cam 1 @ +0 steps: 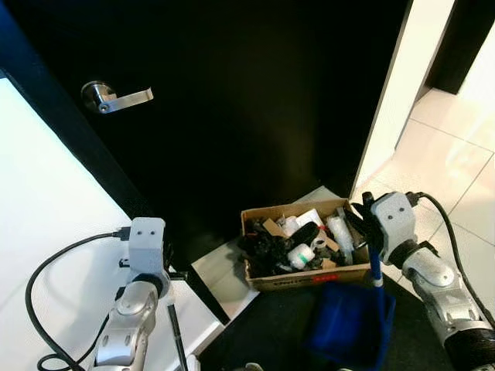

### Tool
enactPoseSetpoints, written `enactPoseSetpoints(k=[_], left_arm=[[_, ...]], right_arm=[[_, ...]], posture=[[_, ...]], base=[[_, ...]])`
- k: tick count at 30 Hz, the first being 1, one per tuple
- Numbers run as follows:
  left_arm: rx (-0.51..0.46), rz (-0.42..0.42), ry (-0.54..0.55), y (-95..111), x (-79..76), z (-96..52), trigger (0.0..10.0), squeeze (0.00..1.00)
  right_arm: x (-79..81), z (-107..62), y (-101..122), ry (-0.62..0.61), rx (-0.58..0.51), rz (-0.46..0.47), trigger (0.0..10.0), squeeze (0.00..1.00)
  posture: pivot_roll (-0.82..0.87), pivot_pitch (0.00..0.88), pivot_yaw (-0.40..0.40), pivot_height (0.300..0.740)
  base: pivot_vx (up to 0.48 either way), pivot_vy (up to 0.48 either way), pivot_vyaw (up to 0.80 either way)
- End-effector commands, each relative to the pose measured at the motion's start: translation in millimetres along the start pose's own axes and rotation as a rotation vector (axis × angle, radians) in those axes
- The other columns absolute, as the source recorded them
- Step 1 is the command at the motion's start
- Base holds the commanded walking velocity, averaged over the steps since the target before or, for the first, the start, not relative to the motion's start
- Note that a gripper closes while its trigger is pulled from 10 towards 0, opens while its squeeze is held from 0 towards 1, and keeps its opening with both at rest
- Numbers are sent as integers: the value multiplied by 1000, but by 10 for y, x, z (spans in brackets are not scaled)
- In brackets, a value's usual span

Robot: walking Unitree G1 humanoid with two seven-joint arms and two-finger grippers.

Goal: Sweep floor

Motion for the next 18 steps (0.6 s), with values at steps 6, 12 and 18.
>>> enactPoseSetpoints(k=[6,12,18], left_arm=[[7,18,36,-28,93,-38,10000,0],[6,18,31,-22,80,-33,10000,0],[6,17,32,-28,78,-41,10000,0]], right_arm=[[-492,9,448,-295,-193,-250,10000,0],[-434,18,442,-294,-203,-235,10000,0],[68,-7,548,-144,-291,114,10000,0]], posture=[[54,176,117,740],[48,182,124,740],[46,181,118,740]], base=[[0,0,0],[0,0,0],[0,0,0]])
Point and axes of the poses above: a point about 5 cm out from each wrist's last joint towards the gripper, its own z axis pointing out of the wrist towards the gripper, its own y axis along the axis of the wrist's last joint, x = y × z, the point moved 4 cm from there along z, pointing out of the wrist towards the gripper, and after that the axes turned 5 degrees about -z, right-handed, at the moved point
